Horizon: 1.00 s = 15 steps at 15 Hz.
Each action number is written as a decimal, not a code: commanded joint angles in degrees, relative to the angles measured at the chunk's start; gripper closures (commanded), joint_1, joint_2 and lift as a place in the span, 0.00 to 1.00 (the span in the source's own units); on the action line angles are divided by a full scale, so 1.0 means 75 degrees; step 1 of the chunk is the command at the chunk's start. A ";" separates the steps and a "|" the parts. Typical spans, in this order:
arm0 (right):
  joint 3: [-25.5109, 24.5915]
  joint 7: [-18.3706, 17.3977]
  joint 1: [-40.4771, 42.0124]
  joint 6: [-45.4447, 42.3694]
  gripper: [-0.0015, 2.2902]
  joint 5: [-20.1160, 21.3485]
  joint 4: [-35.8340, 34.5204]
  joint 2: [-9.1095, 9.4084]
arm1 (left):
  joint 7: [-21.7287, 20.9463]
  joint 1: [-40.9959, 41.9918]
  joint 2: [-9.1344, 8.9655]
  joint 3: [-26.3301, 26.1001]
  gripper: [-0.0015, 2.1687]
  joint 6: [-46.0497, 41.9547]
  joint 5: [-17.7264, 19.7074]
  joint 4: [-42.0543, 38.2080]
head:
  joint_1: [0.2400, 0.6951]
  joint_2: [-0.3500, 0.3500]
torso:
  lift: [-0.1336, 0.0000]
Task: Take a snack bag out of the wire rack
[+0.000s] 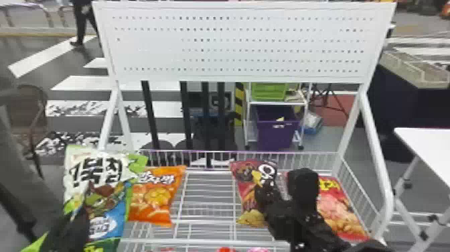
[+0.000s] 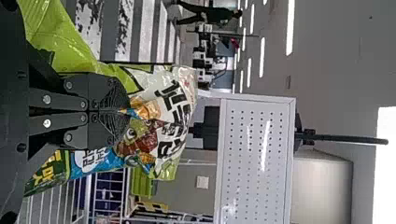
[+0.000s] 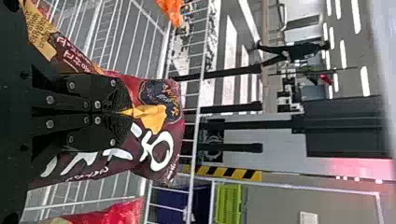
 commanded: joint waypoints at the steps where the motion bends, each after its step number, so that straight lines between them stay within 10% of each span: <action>1: -0.0203 0.0001 0.0733 0.0026 0.98 0.0005 -0.1261 -0.0325 | -0.0003 0.0064 0.0000 -0.0010 0.99 -0.0022 -0.0007 -0.0094 | 0.57 0.50 | 1.00; 7: -0.1539 0.0154 0.3780 -0.1239 0.98 0.0415 -0.3581 -0.0653 | -0.0015 0.0040 0.0000 -0.0056 0.99 -0.0046 -0.0019 -0.0106 | 0.57 0.50 | 1.00; 15: -0.2816 0.0365 0.6662 -0.3138 0.98 0.0837 -0.4847 -0.0184 | 0.0008 0.0005 0.0023 -0.0068 0.99 -0.0093 0.0005 -0.0071 | 0.57 0.50 | 1.00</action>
